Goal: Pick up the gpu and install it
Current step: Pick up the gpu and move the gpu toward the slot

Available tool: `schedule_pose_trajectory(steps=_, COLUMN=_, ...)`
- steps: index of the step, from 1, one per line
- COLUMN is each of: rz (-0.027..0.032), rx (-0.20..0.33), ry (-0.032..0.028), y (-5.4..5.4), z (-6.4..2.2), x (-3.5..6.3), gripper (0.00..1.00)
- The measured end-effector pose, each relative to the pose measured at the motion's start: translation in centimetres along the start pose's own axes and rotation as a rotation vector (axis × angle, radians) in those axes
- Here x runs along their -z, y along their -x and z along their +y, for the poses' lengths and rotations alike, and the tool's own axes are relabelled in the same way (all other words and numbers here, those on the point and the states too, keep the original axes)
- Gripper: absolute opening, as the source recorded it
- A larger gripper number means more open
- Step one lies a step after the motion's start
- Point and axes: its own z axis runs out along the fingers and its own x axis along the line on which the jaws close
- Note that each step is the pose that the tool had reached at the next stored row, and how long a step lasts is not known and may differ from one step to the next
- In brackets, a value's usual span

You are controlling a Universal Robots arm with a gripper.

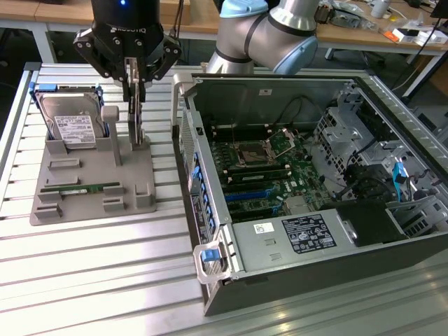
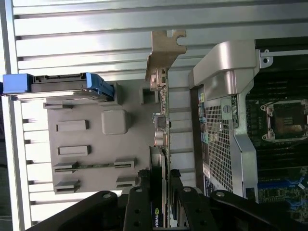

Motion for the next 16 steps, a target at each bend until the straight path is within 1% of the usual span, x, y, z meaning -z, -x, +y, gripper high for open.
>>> schedule_pose_trajectory(steps=16, rz=0.0001, rx=0.0, ry=0.0, y=0.02, z=0.04, x=0.84, gripper=0.27)
